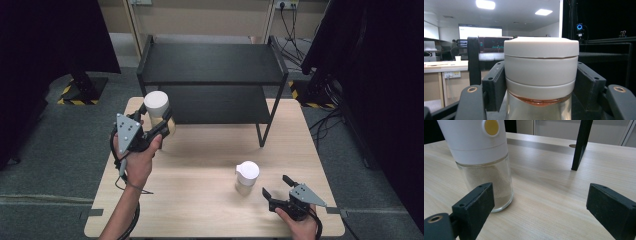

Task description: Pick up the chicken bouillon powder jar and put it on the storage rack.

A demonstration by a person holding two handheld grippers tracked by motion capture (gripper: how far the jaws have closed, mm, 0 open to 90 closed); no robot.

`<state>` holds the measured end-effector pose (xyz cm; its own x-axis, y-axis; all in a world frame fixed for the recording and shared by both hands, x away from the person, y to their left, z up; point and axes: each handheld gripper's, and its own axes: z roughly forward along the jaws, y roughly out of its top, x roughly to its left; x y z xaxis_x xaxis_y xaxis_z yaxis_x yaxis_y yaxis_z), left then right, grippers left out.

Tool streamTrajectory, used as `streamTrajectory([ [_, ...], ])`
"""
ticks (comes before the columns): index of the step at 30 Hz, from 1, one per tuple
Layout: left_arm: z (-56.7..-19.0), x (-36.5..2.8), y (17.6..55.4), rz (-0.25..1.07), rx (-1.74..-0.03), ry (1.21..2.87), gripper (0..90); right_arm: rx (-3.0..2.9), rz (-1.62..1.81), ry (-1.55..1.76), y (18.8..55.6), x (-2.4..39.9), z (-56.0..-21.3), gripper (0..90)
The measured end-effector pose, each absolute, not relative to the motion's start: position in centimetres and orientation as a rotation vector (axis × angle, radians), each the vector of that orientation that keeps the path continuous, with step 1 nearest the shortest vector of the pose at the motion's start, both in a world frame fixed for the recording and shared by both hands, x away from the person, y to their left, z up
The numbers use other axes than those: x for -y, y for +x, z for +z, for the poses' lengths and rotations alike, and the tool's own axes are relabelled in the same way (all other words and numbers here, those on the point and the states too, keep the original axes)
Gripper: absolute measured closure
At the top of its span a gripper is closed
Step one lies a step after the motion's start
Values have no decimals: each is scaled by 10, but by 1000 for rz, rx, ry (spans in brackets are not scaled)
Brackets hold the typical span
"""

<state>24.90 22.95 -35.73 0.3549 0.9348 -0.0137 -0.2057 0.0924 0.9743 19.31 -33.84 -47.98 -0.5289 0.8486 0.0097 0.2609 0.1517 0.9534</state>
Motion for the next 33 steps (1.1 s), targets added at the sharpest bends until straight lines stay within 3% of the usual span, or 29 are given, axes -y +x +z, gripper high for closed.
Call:
streamTrajectory([
  [33, -280, -216, 270, 1039, -803, 1128, 339, -1882, 1396, 1065, 193, 339, -480, 81],
])
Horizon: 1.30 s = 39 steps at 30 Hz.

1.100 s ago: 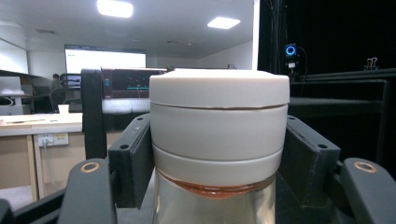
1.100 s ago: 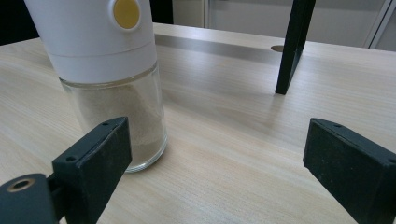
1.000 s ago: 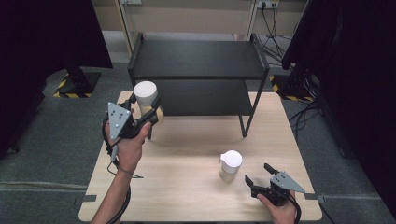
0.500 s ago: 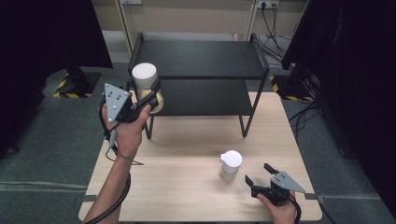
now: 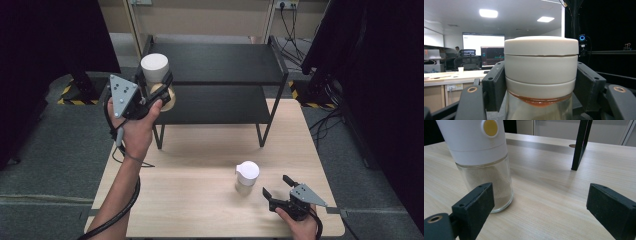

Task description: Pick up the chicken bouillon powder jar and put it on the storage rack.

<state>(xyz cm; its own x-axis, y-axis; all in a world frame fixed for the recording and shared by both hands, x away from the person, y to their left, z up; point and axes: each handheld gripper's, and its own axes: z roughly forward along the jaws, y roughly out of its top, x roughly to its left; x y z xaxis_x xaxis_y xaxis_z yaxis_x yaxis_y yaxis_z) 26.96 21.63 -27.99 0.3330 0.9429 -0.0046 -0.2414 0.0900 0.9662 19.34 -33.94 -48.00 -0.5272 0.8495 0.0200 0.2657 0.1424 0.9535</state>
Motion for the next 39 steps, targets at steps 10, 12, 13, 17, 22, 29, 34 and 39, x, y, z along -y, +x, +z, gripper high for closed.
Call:
streamTrajectory([
  [10, -259, -212, 281, 1056, -802, 1118, 339, -1882, 1396, 1065, 193, 340, -480, 80],
  [12, -256, -212, 284, 1057, -807, 1116, 339, -1884, 1395, 1064, 194, 339, -480, 80],
  [13, -254, -211, 286, 1059, -812, 1116, 339, -1884, 1395, 1063, 194, 339, -480, 80],
  [17, -249, -210, 294, 1061, -822, 1116, 339, -1885, 1396, 1064, 194, 340, -480, 80],
  [22, -244, -210, 304, 1068, -840, 1123, 339, -1884, 1399, 1063, 194, 340, -480, 80],
  [29, -242, -211, 319, 1086, -865, 1127, 339, -1883, 1402, 1063, 194, 340, -480, 80],
  [34, -239, -211, 328, 1105, -874, 1135, 339, -1885, 1405, 1063, 194, 341, -480, 80],
  [39, -238, -211, 339, 1104, -891, 1142, 339, -1886, 1407, 1062, 195, 341, -480, 80],
])
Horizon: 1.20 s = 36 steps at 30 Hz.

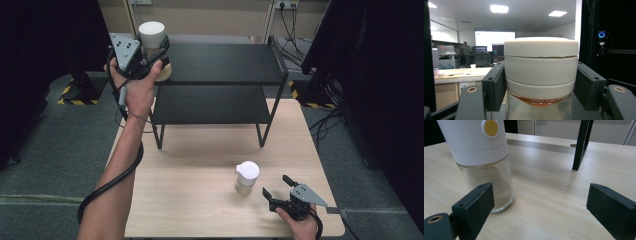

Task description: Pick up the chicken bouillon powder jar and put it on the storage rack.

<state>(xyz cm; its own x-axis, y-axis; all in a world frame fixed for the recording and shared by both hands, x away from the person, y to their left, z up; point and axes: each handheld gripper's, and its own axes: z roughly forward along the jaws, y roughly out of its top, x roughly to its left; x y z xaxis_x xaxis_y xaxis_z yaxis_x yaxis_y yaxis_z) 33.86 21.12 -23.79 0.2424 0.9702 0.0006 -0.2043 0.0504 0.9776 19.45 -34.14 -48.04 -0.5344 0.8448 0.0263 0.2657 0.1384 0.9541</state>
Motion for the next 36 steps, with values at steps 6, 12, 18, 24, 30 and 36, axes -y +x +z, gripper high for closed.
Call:
streamTrajectory([
  [6, -237, -212, 344, 1106, -916, 1151, 338, -1887, 1409, 1060, 195, 342, -480, 80],
  [12, -238, -214, 347, 1089, -934, 1139, 338, -1887, 1408, 1058, 194, 342, -481, 80],
  [18, -236, -220, 348, 1036, -946, 1126, 323, -1890, 1404, 1055, 195, 341, -480, 80],
  [24, -231, -219, 342, 1023, -955, 1116, 155, -1889, 1405, 1057, 195, 341, -480, 78],
  [30, -232, -217, 329, 1040, -958, 1116, 134, -1890, 1404, 1059, 195, 341, -480, 76],
  [36, -237, -216, 317, 1053, -945, 1113, 130, -1888, 1408, 1060, 195, 342, -480, 75],
])
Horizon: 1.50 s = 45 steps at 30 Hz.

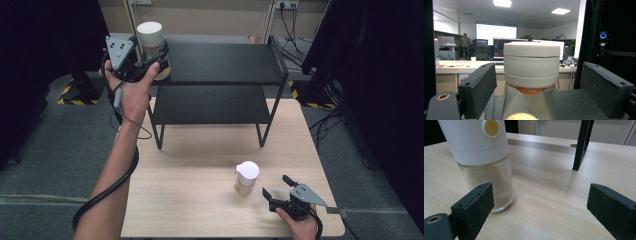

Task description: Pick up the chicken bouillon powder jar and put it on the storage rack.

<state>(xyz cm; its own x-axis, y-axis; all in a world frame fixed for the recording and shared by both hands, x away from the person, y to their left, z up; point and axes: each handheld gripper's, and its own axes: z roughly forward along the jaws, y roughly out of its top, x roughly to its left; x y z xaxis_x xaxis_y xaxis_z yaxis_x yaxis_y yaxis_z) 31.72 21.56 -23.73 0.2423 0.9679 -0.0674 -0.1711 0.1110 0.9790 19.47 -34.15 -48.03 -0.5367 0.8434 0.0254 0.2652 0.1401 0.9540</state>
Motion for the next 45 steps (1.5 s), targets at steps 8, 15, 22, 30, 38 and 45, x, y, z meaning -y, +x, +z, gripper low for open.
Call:
streamTrajectory([
  [8, -253, -216, 300, 1061, -907, 1101, 126, -1890, 1408, 1057, 195, 342, -480, 74],
  [15, -274, -218, 288, 1056, -886, 1123, 126, -1890, 1406, 1059, 195, 341, -480, 74],
  [22, -299, -220, 279, 1042, -880, 1149, 126, -1889, 1405, 1058, 194, 341, -480, 73],
  [30, -327, -222, 271, 1024, -859, 1168, 122, -1890, 1404, 1057, 195, 341, -480, 72],
  [38, -350, -221, 262, 1005, -859, 1191, 122, -1889, 1403, 1053, 194, 341, -480, 72],
  [45, -372, -223, 255, 988, -860, 1199, 120, -1890, 1402, 1052, 194, 341, -480, 72],
])
